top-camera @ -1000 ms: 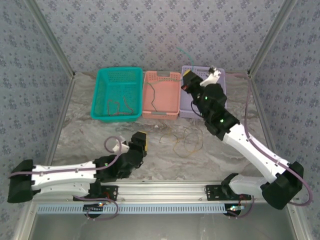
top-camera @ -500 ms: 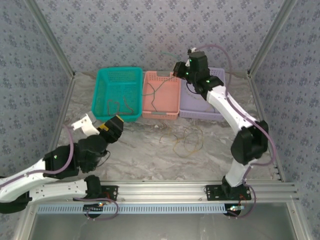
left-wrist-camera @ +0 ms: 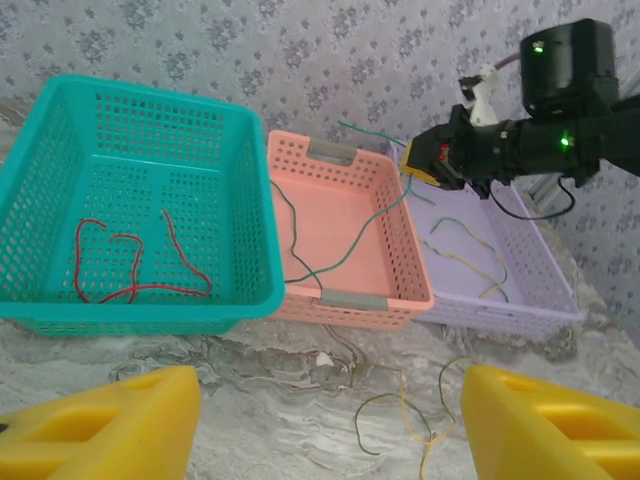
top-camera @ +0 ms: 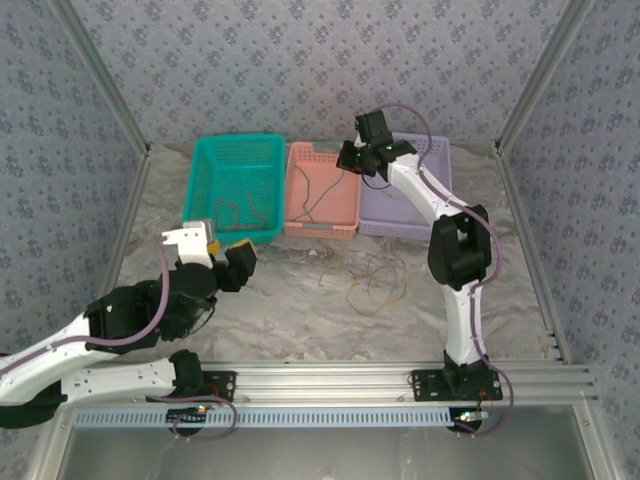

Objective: Untangle the cables

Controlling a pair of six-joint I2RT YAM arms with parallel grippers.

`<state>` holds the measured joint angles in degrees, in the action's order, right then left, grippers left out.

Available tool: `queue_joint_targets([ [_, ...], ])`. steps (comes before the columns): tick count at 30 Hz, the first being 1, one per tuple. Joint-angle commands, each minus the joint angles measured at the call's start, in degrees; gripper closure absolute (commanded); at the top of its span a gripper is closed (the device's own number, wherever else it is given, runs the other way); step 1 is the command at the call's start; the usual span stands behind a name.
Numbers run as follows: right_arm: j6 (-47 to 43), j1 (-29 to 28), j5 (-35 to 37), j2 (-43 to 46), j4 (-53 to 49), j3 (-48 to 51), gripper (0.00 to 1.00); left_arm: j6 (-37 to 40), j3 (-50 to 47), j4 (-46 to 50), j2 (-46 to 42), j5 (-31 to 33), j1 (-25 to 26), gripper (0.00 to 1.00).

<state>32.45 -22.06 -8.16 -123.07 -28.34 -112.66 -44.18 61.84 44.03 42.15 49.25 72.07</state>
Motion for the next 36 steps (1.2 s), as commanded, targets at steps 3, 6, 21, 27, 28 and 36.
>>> queue_joint_targets([
  [3, -1.2, 1.1, 0.8, -3.9, -5.1, -4.5, 1.00, 3.3, 0.6, -2.2, 1.7, -2.7, -0.3, 0.31],
  [6, -1.3, 1.1, 1.8, -5.4, -7.6, -6.6, 0.89, 3.4, 1.0, -2.4, 2.4, -3.3, -0.3, 0.31],
  [21, -1.8, 0.8, 5.7, -4.2, -13.1, -11.7, 0.56, 2.6, 0.9, -2.6, 2.4, -4.9, -0.7, 0.33],
  [27, -2.8, -0.5, 11.3, 8.0, -10.8, -1.8, 0.59, 2.2, 1.4, -1.7, 6.0, -10.9, -3.4, 0.33],
  [28, -3.3, -1.4, 12.8, 11.0, -9.8, 1.9, 0.61, 2.3, 1.5, -1.8, 7.1, -12.9, -4.1, 0.34],
  [36, 0.7, -10.1, 24.3, 38.9, -7.4, 40.5, 0.63, -0.4, -4.0, -11.0, 17.3, -29.4, -9.1, 0.37],
])
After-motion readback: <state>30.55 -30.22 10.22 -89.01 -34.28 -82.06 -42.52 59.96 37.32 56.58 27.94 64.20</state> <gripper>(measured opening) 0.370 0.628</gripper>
